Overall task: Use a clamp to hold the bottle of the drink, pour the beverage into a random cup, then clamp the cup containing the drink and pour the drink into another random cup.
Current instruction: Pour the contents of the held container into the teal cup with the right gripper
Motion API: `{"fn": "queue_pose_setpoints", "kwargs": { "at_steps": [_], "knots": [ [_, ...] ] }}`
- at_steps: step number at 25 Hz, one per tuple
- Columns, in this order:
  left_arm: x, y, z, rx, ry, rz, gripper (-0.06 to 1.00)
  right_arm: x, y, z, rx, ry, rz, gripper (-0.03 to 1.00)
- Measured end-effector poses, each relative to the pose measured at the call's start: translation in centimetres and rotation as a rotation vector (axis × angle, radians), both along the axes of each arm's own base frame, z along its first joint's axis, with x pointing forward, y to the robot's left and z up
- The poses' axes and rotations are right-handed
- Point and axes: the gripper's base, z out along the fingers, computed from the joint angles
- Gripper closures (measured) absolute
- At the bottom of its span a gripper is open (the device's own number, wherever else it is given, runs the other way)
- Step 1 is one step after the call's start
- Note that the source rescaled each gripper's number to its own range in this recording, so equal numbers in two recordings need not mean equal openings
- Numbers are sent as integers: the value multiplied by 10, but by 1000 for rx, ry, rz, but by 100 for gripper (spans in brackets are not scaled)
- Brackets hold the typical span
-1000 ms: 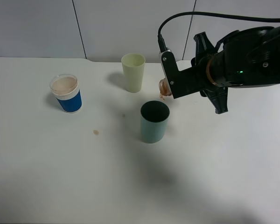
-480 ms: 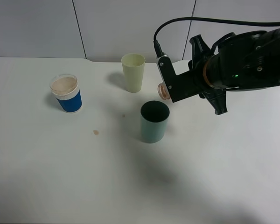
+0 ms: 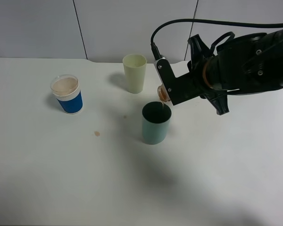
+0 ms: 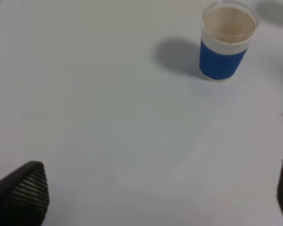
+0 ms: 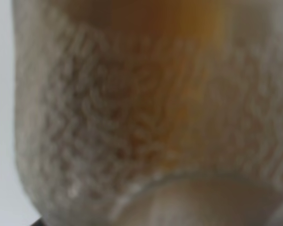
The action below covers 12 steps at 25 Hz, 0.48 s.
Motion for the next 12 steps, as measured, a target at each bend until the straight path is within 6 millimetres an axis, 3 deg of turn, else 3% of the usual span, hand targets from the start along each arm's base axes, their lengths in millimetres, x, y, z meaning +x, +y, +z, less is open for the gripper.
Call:
{"fn": "queue_pose_setpoints", "kwargs": {
  "at_steps": [12],
  "knots": [
    [0,0,0,0,0,0,1,-4,3,1,-46,-7,9,97]
  ]
}}
